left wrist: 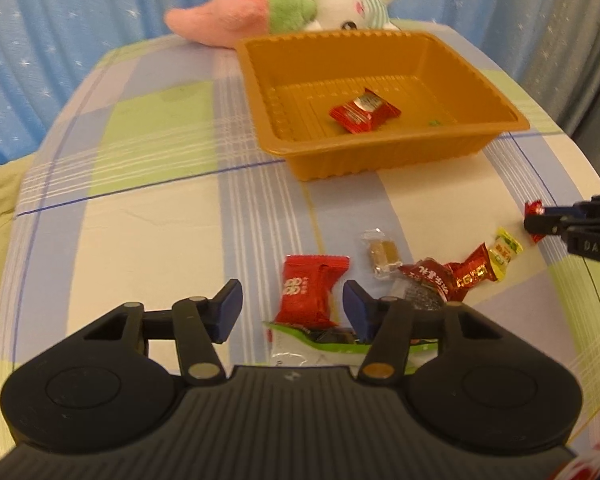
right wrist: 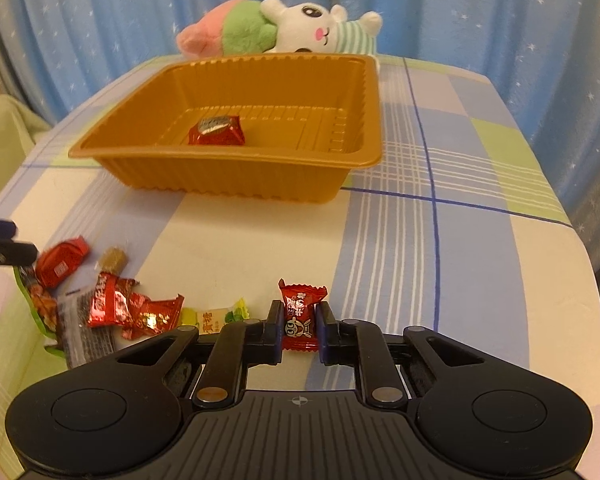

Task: Organize snacks
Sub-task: 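Grasp the red square packet with the left gripper while the right gripper holds its candy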

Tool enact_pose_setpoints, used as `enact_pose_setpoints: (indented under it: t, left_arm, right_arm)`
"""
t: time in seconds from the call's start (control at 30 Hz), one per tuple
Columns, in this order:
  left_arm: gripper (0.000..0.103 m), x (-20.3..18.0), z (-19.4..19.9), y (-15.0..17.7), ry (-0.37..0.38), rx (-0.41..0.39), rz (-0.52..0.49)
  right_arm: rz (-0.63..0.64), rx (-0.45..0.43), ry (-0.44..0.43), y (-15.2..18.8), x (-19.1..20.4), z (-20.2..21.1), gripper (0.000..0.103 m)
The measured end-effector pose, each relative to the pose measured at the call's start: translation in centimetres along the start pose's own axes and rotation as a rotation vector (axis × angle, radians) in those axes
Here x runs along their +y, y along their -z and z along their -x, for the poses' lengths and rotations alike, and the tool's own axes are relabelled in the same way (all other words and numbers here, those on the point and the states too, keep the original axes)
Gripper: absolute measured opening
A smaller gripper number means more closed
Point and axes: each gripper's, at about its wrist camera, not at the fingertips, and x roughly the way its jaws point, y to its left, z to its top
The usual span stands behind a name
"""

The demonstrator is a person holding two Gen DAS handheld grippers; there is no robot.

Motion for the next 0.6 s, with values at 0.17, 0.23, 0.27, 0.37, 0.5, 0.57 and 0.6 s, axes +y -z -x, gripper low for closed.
enact_pose_setpoints:
  t: [0.17,0.23,0.27,0.37,0.5,0.57,0.6]
  left_arm:
    - [0.042,0.0,-1.8,-0.7,0.030,0.054,-0.005]
    - [0.041,0.1,-2.4,-0.9,0.030,0.072,-0.001]
    - [0.039,0.2,-2.6,-0.9,0.032,0.080,-0.001]
    - [0.031,0.2,-3.2,-1.0,0.050,0.101,-0.005]
    - [0.027,-0.2,-3.7,-0.7,0.055,0.119,-0.022]
    - [0.026,-0.3,-3.6,-0.6,0.050,0.110,-0.030]
    - [0.025,-0.3,-3.5,-0.5,0.051,0.107,-0.031]
  right_arm:
    - [-0.043,-0.009,-0.006,-0.2,-0.6,1.0,0.017]
    - [-0.057,-0.010,-0.005,-0.1,-0.9,1.3,0.017]
    - [-0.064,-0.008,-0.006,-0.1,-1.0,1.4,0.017]
    - [-0.087,-0.005,-0.003,0.0,-1.4,1.7,0.017]
    - [-0.110,-0.002,0.002,0.3,-1.8,1.9,0.017]
    - [-0.117,0.000,0.003,0.4,-2.0,2.0,0.017]
    - [-0.120,0.000,0.001,0.4,-2.0,2.1,0.017]
